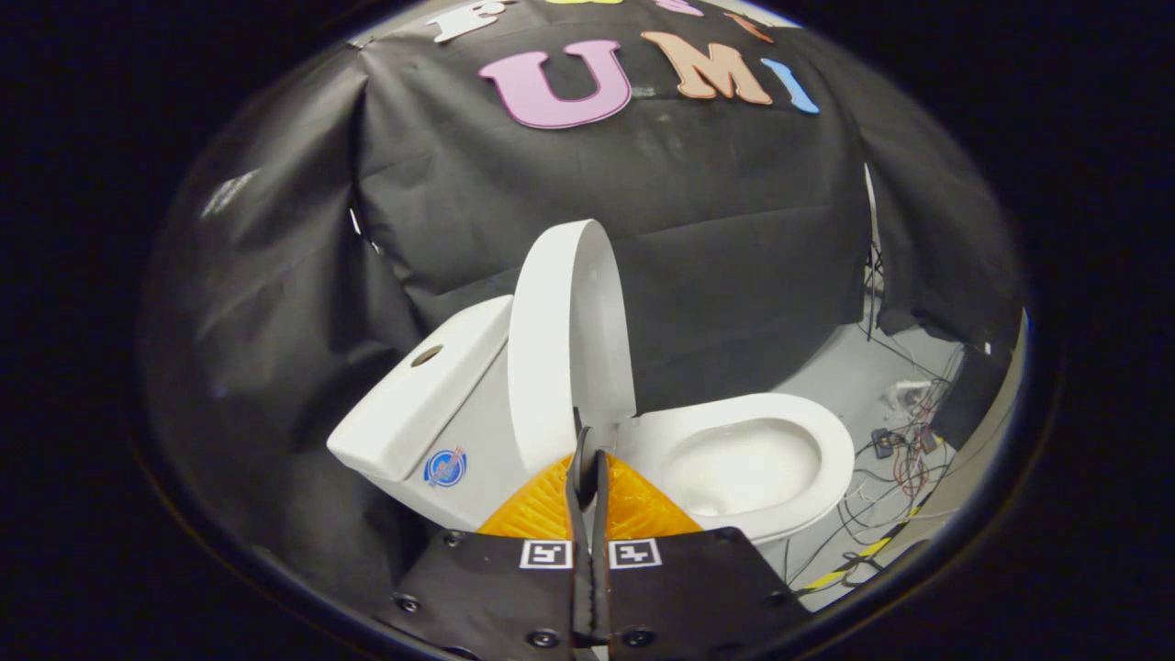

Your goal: Open the toilet lid.

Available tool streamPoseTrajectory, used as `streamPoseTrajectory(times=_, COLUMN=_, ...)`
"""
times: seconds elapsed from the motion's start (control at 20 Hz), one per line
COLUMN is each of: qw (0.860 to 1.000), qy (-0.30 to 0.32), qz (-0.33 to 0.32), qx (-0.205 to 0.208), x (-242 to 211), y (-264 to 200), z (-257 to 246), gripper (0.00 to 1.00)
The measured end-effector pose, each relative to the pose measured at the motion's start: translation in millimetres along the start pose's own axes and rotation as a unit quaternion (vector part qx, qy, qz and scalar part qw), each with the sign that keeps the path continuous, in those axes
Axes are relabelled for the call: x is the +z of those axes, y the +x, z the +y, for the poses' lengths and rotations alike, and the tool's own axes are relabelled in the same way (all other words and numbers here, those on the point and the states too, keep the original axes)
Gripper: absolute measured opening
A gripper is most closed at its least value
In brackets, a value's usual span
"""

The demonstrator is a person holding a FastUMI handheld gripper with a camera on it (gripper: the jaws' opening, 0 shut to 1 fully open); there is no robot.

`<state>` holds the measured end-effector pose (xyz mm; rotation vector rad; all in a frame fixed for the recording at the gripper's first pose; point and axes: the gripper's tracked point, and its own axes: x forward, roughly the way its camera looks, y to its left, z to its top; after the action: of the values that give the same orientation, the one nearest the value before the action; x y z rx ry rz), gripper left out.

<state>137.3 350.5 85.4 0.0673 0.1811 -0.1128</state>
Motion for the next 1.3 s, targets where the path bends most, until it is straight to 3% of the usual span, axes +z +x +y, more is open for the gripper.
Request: streamPoseTrajectory(times=1.3, qw=0.996, qy=-0.093, qz=-0.009, qx=0.014, x=-9, y=14, z=71, gripper=0.01)
